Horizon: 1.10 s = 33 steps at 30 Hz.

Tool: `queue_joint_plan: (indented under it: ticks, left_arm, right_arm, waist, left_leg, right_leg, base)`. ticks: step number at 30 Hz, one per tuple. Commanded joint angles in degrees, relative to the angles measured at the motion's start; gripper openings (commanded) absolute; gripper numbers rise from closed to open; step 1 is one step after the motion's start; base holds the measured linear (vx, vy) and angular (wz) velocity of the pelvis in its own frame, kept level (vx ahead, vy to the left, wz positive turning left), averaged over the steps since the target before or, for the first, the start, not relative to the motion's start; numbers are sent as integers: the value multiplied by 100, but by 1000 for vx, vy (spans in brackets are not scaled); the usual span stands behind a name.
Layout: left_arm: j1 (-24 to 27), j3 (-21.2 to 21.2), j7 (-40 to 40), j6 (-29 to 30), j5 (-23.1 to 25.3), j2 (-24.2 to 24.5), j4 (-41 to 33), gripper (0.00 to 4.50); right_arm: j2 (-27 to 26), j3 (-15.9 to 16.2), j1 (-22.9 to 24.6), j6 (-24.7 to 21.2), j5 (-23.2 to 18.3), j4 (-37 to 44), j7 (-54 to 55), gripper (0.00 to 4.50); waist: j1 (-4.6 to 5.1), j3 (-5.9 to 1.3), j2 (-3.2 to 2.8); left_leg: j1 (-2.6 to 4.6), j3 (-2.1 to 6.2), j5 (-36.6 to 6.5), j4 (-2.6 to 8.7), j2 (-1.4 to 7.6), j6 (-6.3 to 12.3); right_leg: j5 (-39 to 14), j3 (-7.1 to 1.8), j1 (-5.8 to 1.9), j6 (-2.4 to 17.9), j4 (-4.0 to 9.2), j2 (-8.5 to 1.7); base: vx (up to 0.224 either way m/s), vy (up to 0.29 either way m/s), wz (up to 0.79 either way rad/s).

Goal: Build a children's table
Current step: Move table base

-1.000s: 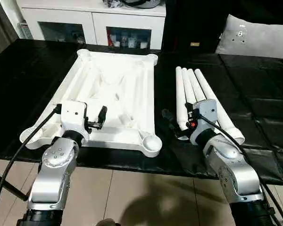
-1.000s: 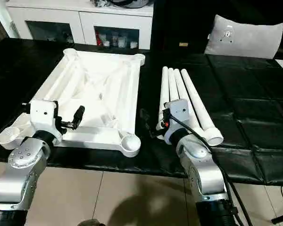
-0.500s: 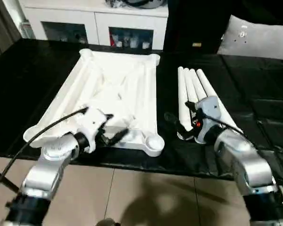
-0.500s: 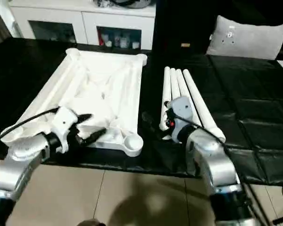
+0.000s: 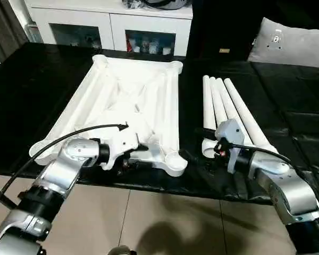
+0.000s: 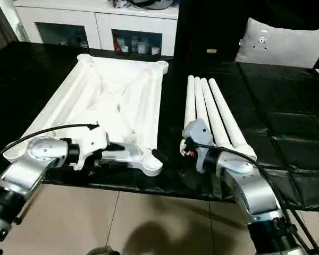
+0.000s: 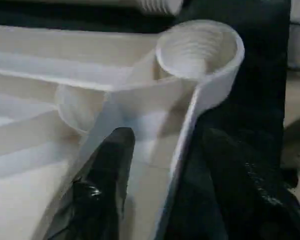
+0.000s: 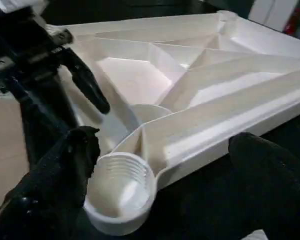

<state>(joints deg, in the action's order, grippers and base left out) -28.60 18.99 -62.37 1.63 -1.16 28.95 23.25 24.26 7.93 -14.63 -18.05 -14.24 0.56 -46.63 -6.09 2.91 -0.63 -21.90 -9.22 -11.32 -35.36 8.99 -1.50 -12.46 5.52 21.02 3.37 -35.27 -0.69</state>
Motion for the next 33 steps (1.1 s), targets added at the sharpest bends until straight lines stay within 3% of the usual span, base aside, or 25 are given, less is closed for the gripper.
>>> queue_joint_plan:
  ticks: [1,4,5,8,11,12,19,27,30,33]
  left_arm:
    - [-174,83,-78,-228,158,-8,289,221]
    - [-346,166,-230,-341,235,-51,673,204]
    - [-391,189,-278,-383,255,-56,774,188]
    - [-516,202,-309,-495,287,-92,1050,173]
    - [-644,130,-415,-456,183,-184,1319,164]
    - [-663,105,-503,-411,128,-211,1364,137]
    - [-781,4,-1002,-129,-149,-324,1611,88]
    - [-1009,167,-872,-492,255,-329,2093,33]
    - [-1115,333,-564,-856,637,-285,2399,17]
    - [-1182,235,-416,-809,607,-339,2513,5]
  right_arm:
    - [90,-24,79,-62,-146,213,-111,450]
    - [228,11,182,-151,-261,353,-335,450]
    - [265,24,212,-170,-288,391,-398,450]
    - [290,20,244,-160,-265,400,-428,450]
    - [282,20,235,-163,-268,367,-462,450]
    - [282,28,235,-170,-287,367,-477,450]
    - [295,82,234,-269,-348,405,-568,450]
    - [279,129,300,-271,-332,476,-593,450]
    - [283,140,300,-262,-339,480,-577,450]
    - [249,116,299,-232,-345,453,-537,450]
  waist:
    - [-28,-346,-73]
    - [-61,-359,-64]
    - [-58,-357,-97]
    - [-66,-362,-84]
    - [-85,-367,-79]
    - [-81,-367,-83]
    - [-92,-373,-69]
    - [-90,-367,-57]
    - [-83,-347,-64]
    - [-64,-332,-46]
  left_leg:
    - [124,237,-788,449,595,290]
    - [142,244,-810,448,617,282]
    - [130,245,-828,453,620,272]
    - [131,238,-793,449,620,300]
    - [150,224,-853,446,628,258]
    - [140,222,-853,453,629,252]
    - [126,201,-756,444,626,296]
    - [120,204,-768,450,630,328]
    - [126,213,-929,459,622,292]
    - [116,215,-1010,469,613,249]
  right_leg:
    - [-633,-496,-242,685,476,-968]
    - [-657,-492,-248,690,454,-982]
    - [-620,-493,-247,702,462,-978]
    - [-499,-490,-244,748,444,-986]
    - [-589,-483,-235,805,445,-1006]
    - [-573,-478,-241,824,442,-1006]
    - [-428,-477,-243,903,411,-1027]
    - [-535,-475,-250,847,438,-1032]
    - [-842,-476,-251,785,482,-1036]
    - [-1114,-475,-265,729,502,-1041]
  base:
    - [0,0,0]
    - [0,0,0]
    - [0,0,0]
    - [0,0,0]
    - [0,0,0]
    - [0,0,0]
    - [0,0,0]
    - [0,0,0]
    - [0,0,0]
    - [0,0,0]
